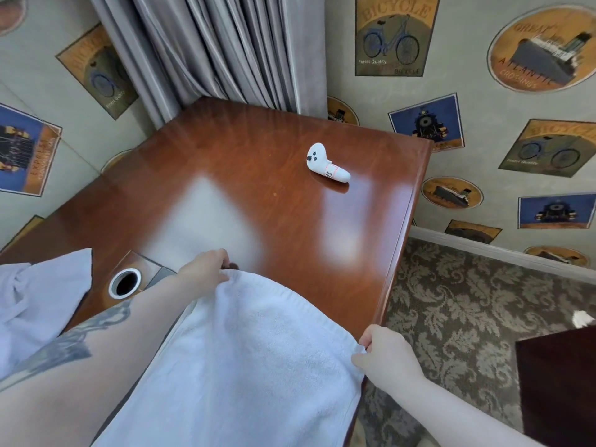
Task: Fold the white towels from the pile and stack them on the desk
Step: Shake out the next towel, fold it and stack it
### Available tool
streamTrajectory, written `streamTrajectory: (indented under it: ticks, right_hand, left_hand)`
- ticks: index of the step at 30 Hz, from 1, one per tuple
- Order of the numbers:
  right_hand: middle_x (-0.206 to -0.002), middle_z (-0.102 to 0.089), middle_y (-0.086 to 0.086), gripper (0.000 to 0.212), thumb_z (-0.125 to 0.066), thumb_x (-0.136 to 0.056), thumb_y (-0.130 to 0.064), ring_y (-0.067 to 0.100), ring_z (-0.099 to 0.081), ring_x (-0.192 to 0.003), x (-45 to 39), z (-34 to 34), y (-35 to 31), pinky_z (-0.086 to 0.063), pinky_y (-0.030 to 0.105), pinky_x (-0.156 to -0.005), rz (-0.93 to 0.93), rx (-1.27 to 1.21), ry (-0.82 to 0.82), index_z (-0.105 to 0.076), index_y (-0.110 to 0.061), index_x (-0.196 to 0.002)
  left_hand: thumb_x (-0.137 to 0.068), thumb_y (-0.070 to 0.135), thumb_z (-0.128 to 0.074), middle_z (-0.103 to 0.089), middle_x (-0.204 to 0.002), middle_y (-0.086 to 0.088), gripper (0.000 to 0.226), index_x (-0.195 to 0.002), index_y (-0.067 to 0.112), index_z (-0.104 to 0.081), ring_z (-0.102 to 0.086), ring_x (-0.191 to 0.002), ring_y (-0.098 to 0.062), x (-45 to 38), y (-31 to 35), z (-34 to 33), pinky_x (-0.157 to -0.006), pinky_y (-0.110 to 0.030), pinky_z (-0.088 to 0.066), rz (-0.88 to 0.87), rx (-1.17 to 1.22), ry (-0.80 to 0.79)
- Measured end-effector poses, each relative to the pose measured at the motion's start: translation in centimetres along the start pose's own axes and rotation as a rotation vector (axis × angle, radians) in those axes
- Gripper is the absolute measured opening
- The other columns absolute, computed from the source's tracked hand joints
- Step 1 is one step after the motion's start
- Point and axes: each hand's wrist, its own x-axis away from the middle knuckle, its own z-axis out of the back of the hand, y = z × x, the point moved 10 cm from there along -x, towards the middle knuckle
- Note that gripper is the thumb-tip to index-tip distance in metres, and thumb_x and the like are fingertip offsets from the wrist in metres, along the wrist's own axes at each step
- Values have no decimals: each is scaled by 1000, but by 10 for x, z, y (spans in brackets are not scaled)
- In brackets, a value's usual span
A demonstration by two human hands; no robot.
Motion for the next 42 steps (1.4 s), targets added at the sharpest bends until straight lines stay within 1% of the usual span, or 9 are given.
streamTrajectory:
  ticks: [3,8,11,15,21,29,34,39,42]
  right_hand:
    - [-86,-51,-8,7,-54,-86,-24,9,-50,-71,2,11,-15,-34,22,-54,82,85,-2,-48,-24,-81]
    - [-59,-56,-5,15,-60,-81,-21,9,-50,-52,6,75,-67,-36,27,-51,302,57,-4,-49,-21,-73]
    - [-46,-57,-7,16,-63,-79,-14,4,-47,-40,6,123,-117,-39,26,-50,453,80,-45,-51,-20,-70]
    - [-63,-68,-9,12,-63,-84,-11,3,-48,-38,21,187,-190,-45,23,-48,707,91,-24,-63,-23,-83]
    - [-67,-68,-13,18,-69,-81,-18,6,-62,-56,58,237,-270,-57,34,-70,1001,361,31,-71,-35,-75]
    - [-50,-63,-6,15,-76,-75,-11,8,-52,-40,111,279,-347,-45,21,-49,1288,385,-51,-78,-26,-71]
    - [-65,-73,4,18,-61,-87,-6,23,-73,-66,138,262,-377,-60,34,-63,1373,416,-173,-73,-17,-80]
    - [-71,-75,-4,14,-60,-88,-14,21,-74,-72,153,213,-386,-60,40,-79,1371,512,-244,-72,-18,-83]
    - [-69,-75,-3,14,-59,-84,-9,22,-74,-73,154,173,-383,-60,39,-78,1339,588,-279,-72,-14,-84]
  left_hand:
    - [-100,30,-47,-47,-118,-3,19,-114,21,-55,-42,-119,-21,13,1,3,-82,-33,-41,-14,-160,-27]
    - [-94,29,-55,-56,-81,5,10,-85,27,-51,-52,-71,-14,73,-38,79,-58,-28,-34,139,109,222]
    - [-91,24,-62,-58,-76,3,16,-78,27,-53,-55,-75,-22,130,-62,131,-65,-34,-42,155,231,326]
    - [-90,28,-64,-61,-81,8,15,-78,36,-59,-57,-79,-12,219,-74,186,-75,-36,-49,194,167,414]
    - [-85,30,-71,-61,-74,19,17,-72,38,-64,-57,-78,-5,324,-55,226,-71,-26,-45,298,92,523]
    - [-73,17,-83,-73,-68,5,14,-65,28,-78,-65,-54,-16,437,-21,232,-63,-26,-54,451,385,549]
    - [-83,6,-74,-74,-84,-18,9,-90,0,-72,-74,-82,-29,484,-17,198,-76,-33,-60,538,761,463]
    - [-94,10,-62,-73,-98,-17,15,-104,1,-56,-73,-88,-32,515,-15,149,-75,-34,-59,612,929,360]
    - [-95,7,-60,-75,-85,-8,9,-99,4,-53,-73,-86,-30,519,-25,127,-76,-34,-58,656,885,327]
